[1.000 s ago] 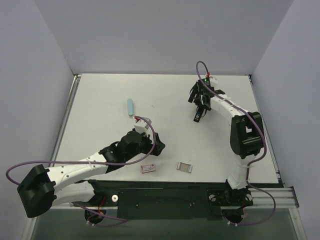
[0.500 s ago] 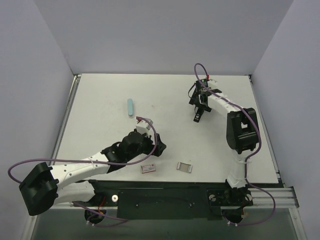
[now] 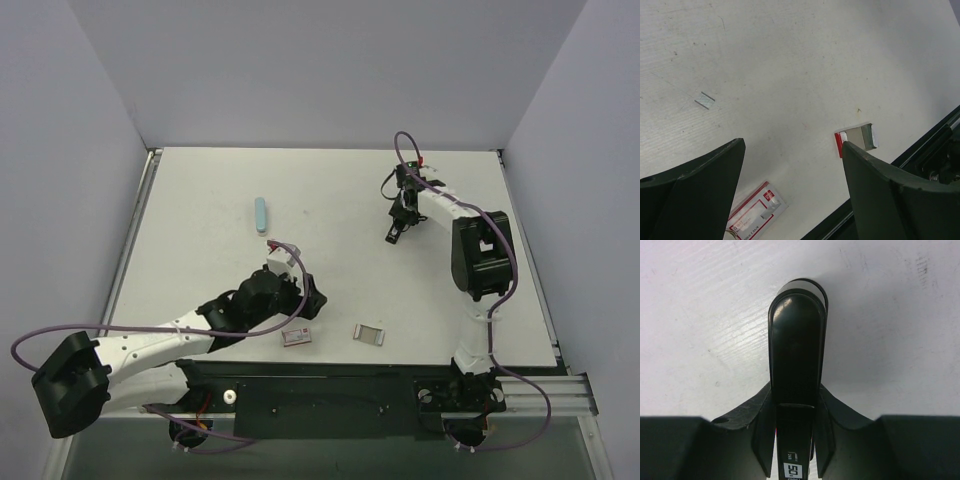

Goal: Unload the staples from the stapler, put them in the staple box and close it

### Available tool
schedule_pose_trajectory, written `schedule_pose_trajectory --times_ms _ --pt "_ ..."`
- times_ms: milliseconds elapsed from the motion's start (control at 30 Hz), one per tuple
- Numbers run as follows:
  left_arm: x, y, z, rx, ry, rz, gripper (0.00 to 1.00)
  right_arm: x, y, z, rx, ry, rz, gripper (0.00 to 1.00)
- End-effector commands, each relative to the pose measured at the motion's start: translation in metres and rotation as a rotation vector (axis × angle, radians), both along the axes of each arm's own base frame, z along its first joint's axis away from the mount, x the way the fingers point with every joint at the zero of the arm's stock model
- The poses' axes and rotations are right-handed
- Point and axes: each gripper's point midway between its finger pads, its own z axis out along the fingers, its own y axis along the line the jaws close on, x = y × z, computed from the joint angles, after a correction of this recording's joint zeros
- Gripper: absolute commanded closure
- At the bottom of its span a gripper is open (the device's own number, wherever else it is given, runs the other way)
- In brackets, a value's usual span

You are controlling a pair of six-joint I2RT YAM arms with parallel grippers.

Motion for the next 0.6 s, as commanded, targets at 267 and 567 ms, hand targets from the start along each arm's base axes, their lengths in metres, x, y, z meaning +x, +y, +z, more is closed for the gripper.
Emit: schedule_pose_trajectory --times_ms 267,567 --pt "-0.005 0.007 0.033 -0.093 -0.036 0.023 0.11 -0.022 0.032 0.025 0.100 -0.026 -0.073 1.00" --pt "-0.011 0.024 0.052 -0.070 -0.022 0.076 0.11 -0.051 0.099 0.064 0.170 -0.113 -0.137 1.00"
